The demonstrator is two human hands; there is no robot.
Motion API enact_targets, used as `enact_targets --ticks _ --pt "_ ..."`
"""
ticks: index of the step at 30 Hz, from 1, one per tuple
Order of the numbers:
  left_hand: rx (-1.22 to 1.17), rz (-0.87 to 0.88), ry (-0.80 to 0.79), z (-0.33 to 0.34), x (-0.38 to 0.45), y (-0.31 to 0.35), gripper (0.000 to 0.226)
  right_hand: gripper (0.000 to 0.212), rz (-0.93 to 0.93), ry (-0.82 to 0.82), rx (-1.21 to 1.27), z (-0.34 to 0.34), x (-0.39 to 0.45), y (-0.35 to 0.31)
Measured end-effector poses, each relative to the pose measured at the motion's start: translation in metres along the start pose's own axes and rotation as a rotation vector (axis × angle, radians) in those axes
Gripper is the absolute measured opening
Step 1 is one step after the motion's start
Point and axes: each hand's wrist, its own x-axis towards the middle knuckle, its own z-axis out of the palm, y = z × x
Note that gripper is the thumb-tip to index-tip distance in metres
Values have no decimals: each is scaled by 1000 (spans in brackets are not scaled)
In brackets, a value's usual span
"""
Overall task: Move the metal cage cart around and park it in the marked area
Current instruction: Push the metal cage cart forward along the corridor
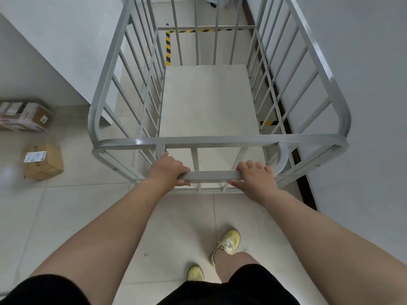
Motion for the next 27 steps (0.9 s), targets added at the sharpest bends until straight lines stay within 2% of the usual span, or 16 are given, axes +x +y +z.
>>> enact_targets --ticks 3,6,8,12,27 --pt "-65 -43 46 2 25 -14 35 58 29 -180 -33 -23 39 13" --pt "-187 -180 -1 -9 47 -9 42 67 33 -314 -261 -50 72 36" --pt "-248 -233 1 -16 64 -8 49 69 24 -297 -333 -55 88 50" --pt "-222 -243 24 -24 93 -20 57 70 40 -230 -295 -58 112 57" --pt "-196 -204 30 -45 135 -90 58 67 49 -157 -262 -84 175 25"
